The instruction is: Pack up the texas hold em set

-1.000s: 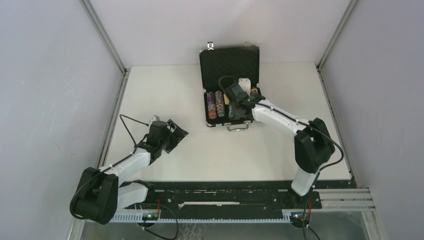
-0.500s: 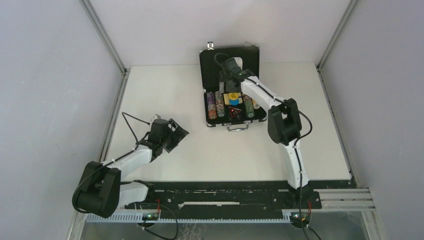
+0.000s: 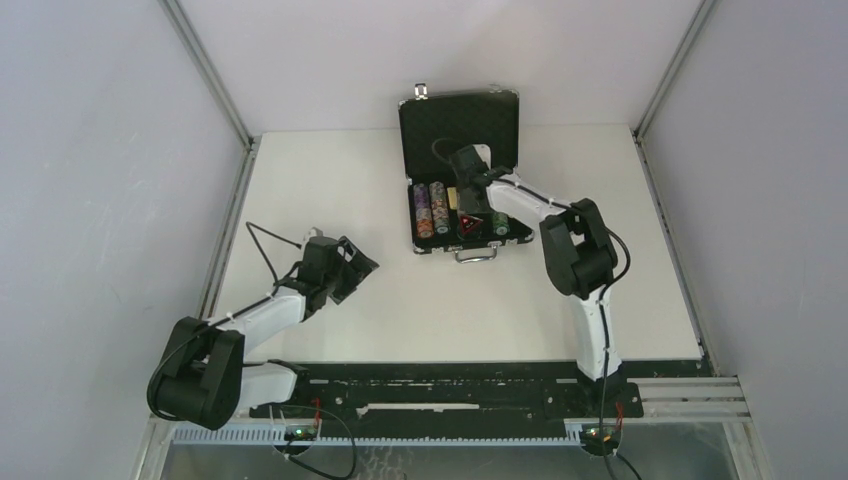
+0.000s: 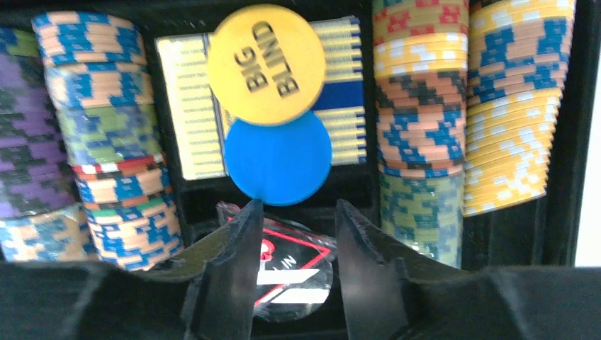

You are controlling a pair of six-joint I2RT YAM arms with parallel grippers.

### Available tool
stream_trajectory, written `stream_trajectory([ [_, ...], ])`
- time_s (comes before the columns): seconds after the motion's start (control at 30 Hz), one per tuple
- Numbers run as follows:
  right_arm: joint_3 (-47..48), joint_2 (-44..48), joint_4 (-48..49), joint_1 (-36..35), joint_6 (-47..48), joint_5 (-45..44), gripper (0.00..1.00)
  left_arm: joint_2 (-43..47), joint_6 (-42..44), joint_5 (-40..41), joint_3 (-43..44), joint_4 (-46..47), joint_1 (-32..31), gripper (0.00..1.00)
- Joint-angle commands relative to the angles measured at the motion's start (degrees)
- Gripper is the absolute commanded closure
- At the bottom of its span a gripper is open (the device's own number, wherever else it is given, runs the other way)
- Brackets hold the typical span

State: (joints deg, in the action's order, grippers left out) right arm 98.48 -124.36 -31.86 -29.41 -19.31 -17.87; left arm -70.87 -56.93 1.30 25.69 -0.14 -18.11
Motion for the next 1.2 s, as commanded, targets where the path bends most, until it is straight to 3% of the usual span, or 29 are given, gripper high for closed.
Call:
stream_trajectory([
  [0.0,-5.13,8.45,7.15,-0.3,-1.42,-1.81,0.58,0.8,1.37,0.26,2.63,1.3,-0.24,0.14],
  [0.07,-8.29,11.45,9.44,-0.35,-1.64,-2.24,0.73,1.73,1.61,0.54,2.44,1.28,-0.25,0.14],
  [0.13,-12.33,14.86,14.82,-0.22,-0.57,-2.68,0.98,2.77,2.1,1.02,2.28,1.31,-0.21,0.14],
  [0.33,-17.88,19.23,28.58,2.75,9.06,-3.79,1.0,4.42,3.34,1.61,2.14,1.51,-0.24,0.15],
  [0.43,-12.31,15.18,26.62,6.41,9.77,-2.96,1.0,4.31,4.0,1.09,2.14,2.41,-0.26,0.16],
  [0.53,-0.92,8.6,20.46,10.16,8.38,-2.97,1.0,4.17,4.66,0.79,2.12,2.88,-0.28,0.16],
  [0.6,2.87,5.38,22.12,11.98,9.75,-2.19,0.9,3.9,4.8,0.75,2.11,3.09,-0.23,0.17],
  [0.73,6.1,0.56,31.59,13.67,17.21,-1.46,0.47,3.02,4.91,0.69,2.03,3.56,-0.28,0.16],
  [0.83,12.04,-3.91,31.4,15.07,17.66,0.36,0.38,2.22,5.31,0.72,2.01,3.64,-0.26,0.16],
  [1.07,18.61,-9.21,33.86,18.68,17.12,8.42,0.38,1.9,6.2,1.67,1.16,3.66,-0.26,0.17],
  [1.1,18.73,-9.39,34.45,19.03,17.18,9.04,0.4,1.84,6.29,1.85,1.08,3.66,-0.25,0.17],
  [1.17,18.66,-9.43,34.96,19.37,17.2,10.1,0.55,1.44,6.38,2.05,1.23,3.7,-0.23,0.17],
])
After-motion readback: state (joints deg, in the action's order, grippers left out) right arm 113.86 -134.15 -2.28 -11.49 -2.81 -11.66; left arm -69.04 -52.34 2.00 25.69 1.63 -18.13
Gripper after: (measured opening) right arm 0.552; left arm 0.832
